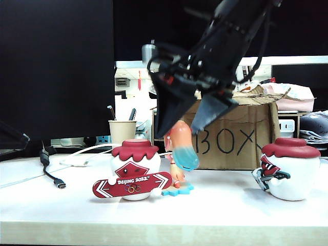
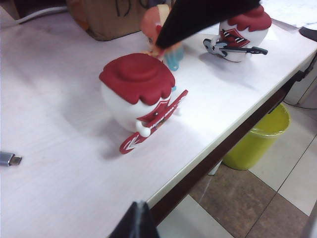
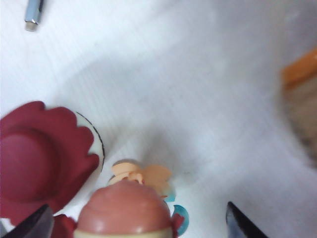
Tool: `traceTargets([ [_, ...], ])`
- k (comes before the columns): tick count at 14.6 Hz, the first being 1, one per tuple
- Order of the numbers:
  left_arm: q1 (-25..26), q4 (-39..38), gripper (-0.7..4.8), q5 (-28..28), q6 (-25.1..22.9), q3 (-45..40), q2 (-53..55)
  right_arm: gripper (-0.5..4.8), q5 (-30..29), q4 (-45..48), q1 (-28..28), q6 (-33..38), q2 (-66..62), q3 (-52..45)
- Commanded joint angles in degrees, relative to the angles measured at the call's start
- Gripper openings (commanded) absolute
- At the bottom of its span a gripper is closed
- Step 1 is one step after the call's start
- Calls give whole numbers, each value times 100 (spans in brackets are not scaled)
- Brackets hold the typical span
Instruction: Put the doll that is least similar in size compared to the others into the paper box.
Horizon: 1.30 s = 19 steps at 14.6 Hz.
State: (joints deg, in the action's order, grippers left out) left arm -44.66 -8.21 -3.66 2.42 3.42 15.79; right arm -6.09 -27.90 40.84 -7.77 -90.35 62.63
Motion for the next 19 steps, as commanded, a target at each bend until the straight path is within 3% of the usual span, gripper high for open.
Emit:
traceTargets([
  [1, 9, 55, -5, -15, -9, 15, 2, 479, -26, 109, 11, 28, -179, 22],
  [3, 9, 52, -5, -15, -9, 15, 2, 479, -24, 186, 20, 31, -229, 22],
  [10, 9, 55, -5, -15, -9, 15, 2, 240, -22, 234, 9, 28, -229, 22],
  [13, 7, 55, -5, -15, -9, 15, 2, 232, -22, 232, 9, 28, -229, 22],
  [14, 7, 55, -5, -15, -9, 15, 0, 192, -22, 232, 9, 28, -229, 22],
  [19, 9, 55, -5, -15, -9, 15, 0, 187, -24, 42, 4, 72, -225, 214],
])
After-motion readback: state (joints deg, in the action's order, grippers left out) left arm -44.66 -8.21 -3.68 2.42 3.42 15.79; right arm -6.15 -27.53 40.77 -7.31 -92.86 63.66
